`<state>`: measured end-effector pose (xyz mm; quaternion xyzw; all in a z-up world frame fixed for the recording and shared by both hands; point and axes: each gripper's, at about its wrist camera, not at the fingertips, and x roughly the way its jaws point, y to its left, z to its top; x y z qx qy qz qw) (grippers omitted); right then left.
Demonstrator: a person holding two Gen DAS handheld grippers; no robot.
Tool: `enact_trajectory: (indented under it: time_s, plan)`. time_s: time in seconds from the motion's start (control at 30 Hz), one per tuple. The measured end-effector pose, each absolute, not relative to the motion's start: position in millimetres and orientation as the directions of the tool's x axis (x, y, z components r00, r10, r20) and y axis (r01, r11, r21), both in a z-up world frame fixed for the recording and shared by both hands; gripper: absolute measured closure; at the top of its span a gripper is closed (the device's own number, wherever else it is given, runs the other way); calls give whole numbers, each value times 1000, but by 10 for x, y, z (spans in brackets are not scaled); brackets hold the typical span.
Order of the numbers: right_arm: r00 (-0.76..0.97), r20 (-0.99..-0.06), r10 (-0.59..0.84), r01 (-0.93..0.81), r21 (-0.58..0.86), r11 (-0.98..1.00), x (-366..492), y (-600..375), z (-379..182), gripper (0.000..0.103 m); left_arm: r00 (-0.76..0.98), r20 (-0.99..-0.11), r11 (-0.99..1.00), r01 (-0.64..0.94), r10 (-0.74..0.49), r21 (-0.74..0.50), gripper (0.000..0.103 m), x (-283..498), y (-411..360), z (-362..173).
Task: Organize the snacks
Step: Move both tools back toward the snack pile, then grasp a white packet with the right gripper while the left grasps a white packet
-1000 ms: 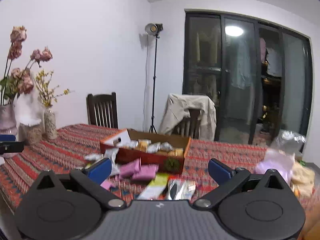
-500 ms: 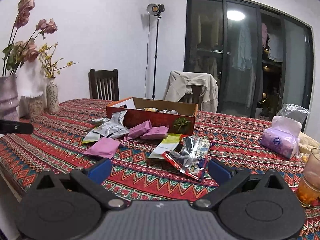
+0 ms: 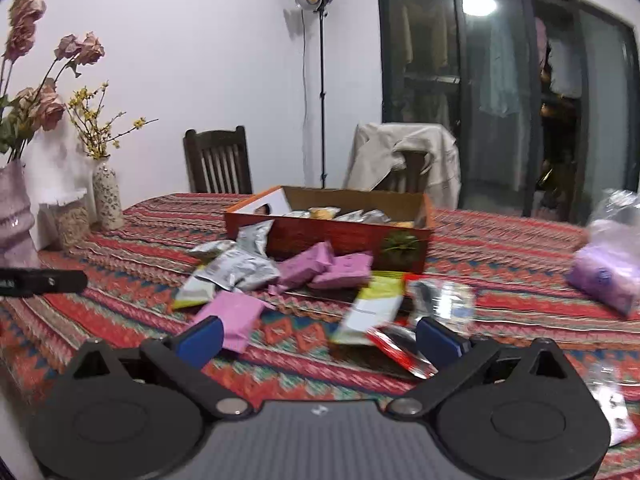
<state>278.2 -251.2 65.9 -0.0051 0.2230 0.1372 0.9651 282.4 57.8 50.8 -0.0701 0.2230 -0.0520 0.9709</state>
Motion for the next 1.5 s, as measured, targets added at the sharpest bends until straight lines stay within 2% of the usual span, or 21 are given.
enact_trajectory:
  time_s: [0.03,0.17,0.33,0.4,0.63,0.67,0.7,0.87,0.97,1.1,1.13,1.2,1.23,1.27,1.33,1.43,1.5]
  plan:
    - [853,-442,277,-275,70,959,2909,-2436,655,3,898,-419,984,70,-133,-164,0,2890,622,509]
    - [821,-474,318,-308,101,946,3383,-2097,619,18,902,-413,982,54,-126,-182,0,3160,787,497]
    - [776,-511,369,-377,94,922,3977,-1520,551,21,905,-412,984,38,-108,-175,0,3434,956,488]
    - [748,-538,389,-392,114,913,4227,-1316,491,32,905,-413,985,30,-100,-172,0,3533,1000,485]
    - [712,-600,366,-350,149,925,4818,-950,248,34,897,-431,984,26,-100,-175,0,3891,1045,437]
    - [712,-604,359,-346,143,927,4863,-929,214,37,894,-436,984,32,-107,-174,0,3959,1025,427]
    - [711,-611,349,-340,137,930,4907,-910,181,45,890,-441,984,40,-114,-175,0,4027,1009,419]
    - [711,-604,360,-358,129,925,4879,-979,191,64,855,-487,977,94,-179,-193,0,4431,809,398]
    - [736,-582,345,-346,115,931,4788,-1146,274,64,815,-527,963,138,-243,-231,0,4716,649,321]
    - [765,-549,337,-332,112,937,4647,-1413,382,64,788,-585,976,93,-193,-197,1,5034,497,160]
    - [773,-538,336,-329,114,938,4589,-1498,410,64,781,-595,976,86,-190,-198,5,5086,486,123]
    - [783,-523,338,-323,123,939,4480,-1649,454,64,754,-625,970,71,-204,-231,23,5170,505,53]
    - [787,-517,337,-319,127,939,4439,-1713,470,64,736,-640,965,70,-220,-252,42,5194,528,18]
    - [792,-510,336,-314,131,940,4378,-1794,488,64,723,-649,959,68,-237,-276,53,5198,556,-14]
    - [799,-501,332,-306,137,942,4270,-1930,509,64,724,-641,949,58,-254,-310,62,5135,624,-11]
    - [805,-493,330,-297,145,944,4130,-2093,528,64,741,-631,955,50,-233,-293,75,4950,651,80]
    - [808,-490,329,-297,144,944,4045,-2155,536,64,762,-609,960,54,-218,-276,79,4767,654,177]
